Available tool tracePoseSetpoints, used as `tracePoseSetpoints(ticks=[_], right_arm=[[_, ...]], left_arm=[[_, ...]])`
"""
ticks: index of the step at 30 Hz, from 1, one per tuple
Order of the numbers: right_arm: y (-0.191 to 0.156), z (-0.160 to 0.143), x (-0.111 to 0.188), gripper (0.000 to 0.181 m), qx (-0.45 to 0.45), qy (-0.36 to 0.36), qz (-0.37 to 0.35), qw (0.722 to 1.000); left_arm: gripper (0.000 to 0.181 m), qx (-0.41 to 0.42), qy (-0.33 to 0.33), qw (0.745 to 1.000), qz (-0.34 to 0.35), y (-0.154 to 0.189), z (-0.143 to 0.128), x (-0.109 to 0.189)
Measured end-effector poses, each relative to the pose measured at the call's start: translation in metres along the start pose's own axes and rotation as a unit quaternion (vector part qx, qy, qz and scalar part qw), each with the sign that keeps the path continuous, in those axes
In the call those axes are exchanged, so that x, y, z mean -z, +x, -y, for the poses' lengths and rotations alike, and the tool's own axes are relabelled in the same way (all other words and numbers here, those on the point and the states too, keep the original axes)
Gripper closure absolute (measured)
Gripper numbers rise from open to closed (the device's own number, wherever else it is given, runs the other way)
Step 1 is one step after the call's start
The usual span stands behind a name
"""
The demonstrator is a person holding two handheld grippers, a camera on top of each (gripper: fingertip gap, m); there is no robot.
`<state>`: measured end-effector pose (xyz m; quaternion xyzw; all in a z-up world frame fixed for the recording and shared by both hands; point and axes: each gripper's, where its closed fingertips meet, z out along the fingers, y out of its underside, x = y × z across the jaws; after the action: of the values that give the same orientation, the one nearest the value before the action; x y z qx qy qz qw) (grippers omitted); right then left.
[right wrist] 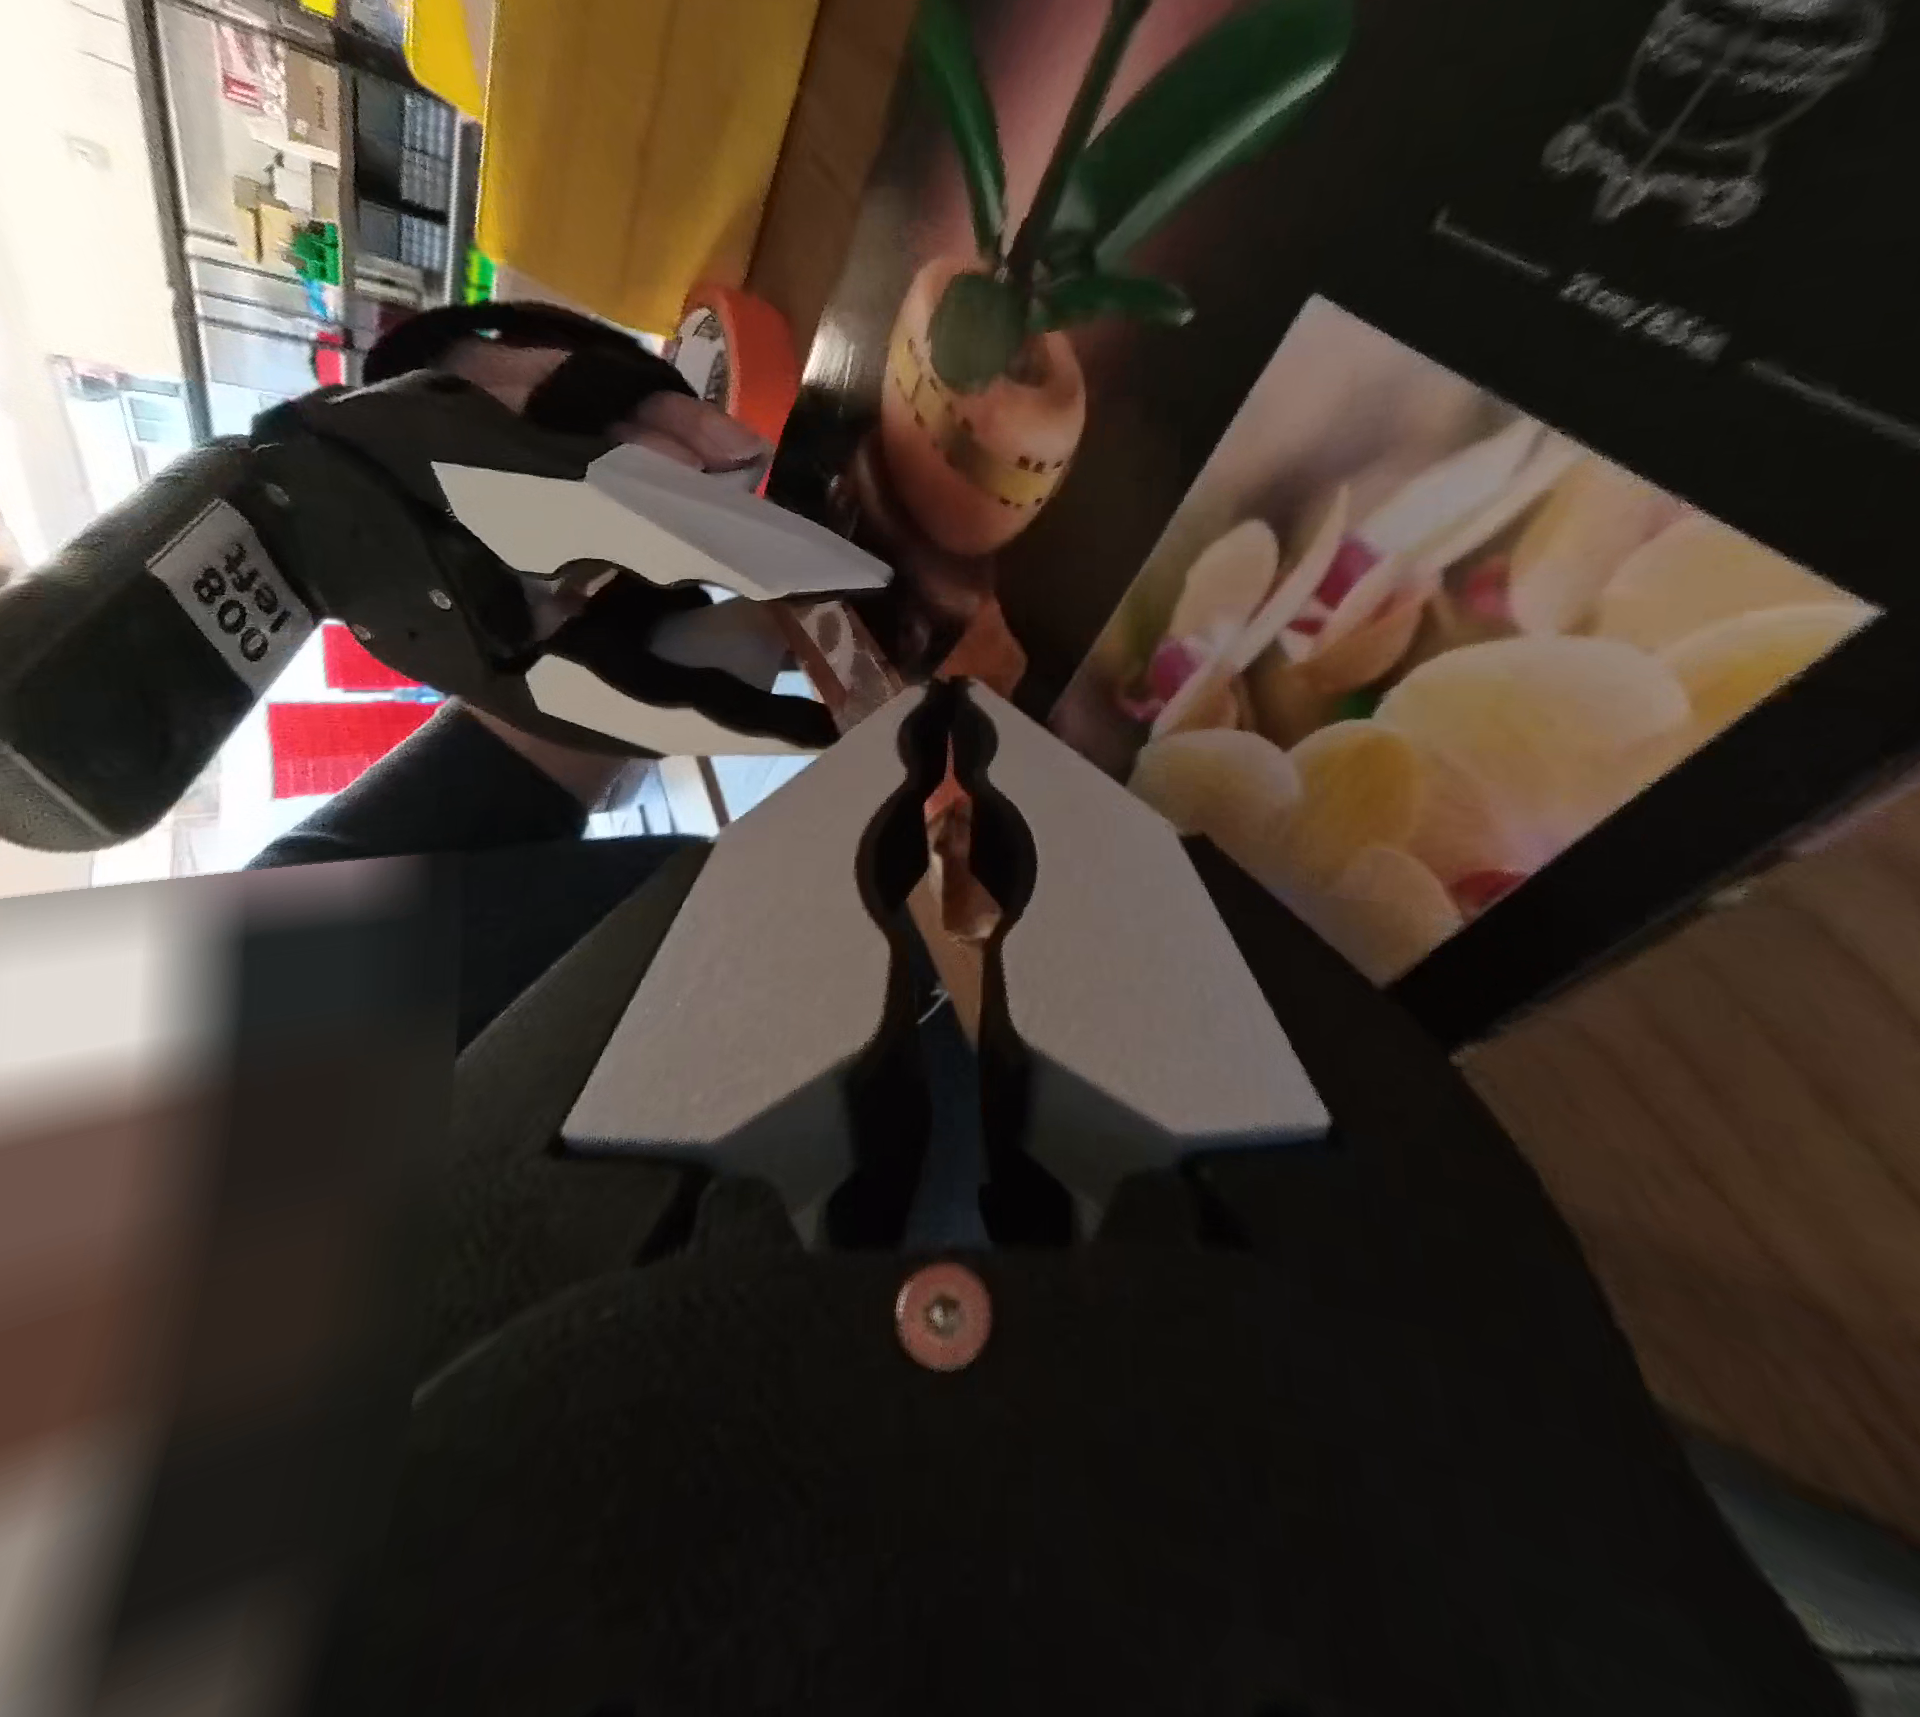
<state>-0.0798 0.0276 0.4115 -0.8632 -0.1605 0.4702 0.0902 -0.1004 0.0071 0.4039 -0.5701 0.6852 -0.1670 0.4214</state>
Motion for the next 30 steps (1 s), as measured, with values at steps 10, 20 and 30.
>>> tracePoseSetpoints(ticks=[10,20,30], right_arm=[[-0.003,-0.009,0.005,0.181,0.02,-0.01,-0.003,1.0],[0.0,0.005,0.001,0.181,0.002,0.019,0.021,1.0],[0.005,0.014,0.002,0.181,0.018,0.041,-0.017,0.999]], left_arm=[[0.141,-0.003,-0.001,1.0,0.0,0.0,0.0,0.0],[0.141,0.0,0.002,1.0,0.0,0.0,0.0,0.0],[0.141,-0.006,0.003,1.0,0.002,0.0,0.0,0.0]])
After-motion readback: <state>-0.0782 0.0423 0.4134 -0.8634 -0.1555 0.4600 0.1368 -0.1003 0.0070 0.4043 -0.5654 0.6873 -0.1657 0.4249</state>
